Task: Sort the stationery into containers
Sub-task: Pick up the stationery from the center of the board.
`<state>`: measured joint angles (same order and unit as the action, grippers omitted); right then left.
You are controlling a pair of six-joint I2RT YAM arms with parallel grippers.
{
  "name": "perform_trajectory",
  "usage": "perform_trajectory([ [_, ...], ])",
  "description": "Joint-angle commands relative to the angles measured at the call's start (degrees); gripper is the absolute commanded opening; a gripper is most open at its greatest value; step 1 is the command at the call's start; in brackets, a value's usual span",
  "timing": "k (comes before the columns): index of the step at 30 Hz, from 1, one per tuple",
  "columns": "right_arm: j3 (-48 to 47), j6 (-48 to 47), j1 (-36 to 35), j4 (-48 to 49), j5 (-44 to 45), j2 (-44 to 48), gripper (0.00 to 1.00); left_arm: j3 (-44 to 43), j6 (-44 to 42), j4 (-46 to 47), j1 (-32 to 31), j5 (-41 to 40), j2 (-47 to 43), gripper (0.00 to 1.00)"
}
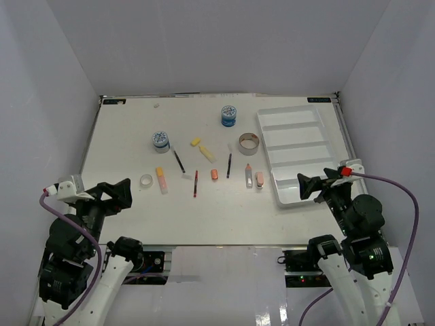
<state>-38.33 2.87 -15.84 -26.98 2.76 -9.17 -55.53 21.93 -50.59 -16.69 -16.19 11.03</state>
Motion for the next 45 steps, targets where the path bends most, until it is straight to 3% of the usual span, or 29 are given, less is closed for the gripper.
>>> perform_trajectory([
  [1,0.09,0.73,-0.34,1.76,-2.15,-4.62,0.9,0.42,0.3,0.84,-0.27,-1.22,2.59,0.98],
  [5,0.09,1.61,-0.34,3.69,-5.84,-11.12,0.9,0.68,0.3,1.37,-0.19,-1.22,5.49,0.98],
  [12,-7.19,5.39,-0.34,10.54,-5.48,-31.06,0.9,3.58,-0.93,9.35,-0.19,-1.48,15.06,0.98],
  [17,-18.41,6.36,-0.34,14.41,-7.95,-51.33,0.9,4.38,-0.49,19.03,-0.28,-0.43,29.29,0.98],
  [23,-23.89,1.45,-2.0,29.05,-12.87,-67.7,0.9,-3.95,-1.45,22.46,-0.1,-3.84,48.61,0.98],
  [26,-27.23,-2.07,-3.85,31.9,-12.08,-75.52,0.9,-5.47,-1.89,25.27,0.25,-5.26,53.38,0.98],
  [31,-35.75,-7.88,-6.84,34.63,-11.47,-88.18,0.9,-1.7,-2.51,33.44,4.72,2.2,54.54,0.98],
  [35,-42.61,-9.99,-7.37,36.04,-11.2,-96.98,0.9,3.14,0.29,36.09,11.83,9.49,54.1,0.98],
  [45,-63.61,-12.63,-9.39,32.52,-11.11,-117.38,0.9,3.85,-0.22,34.68,12.64,8.27,55.33,0.98],
])
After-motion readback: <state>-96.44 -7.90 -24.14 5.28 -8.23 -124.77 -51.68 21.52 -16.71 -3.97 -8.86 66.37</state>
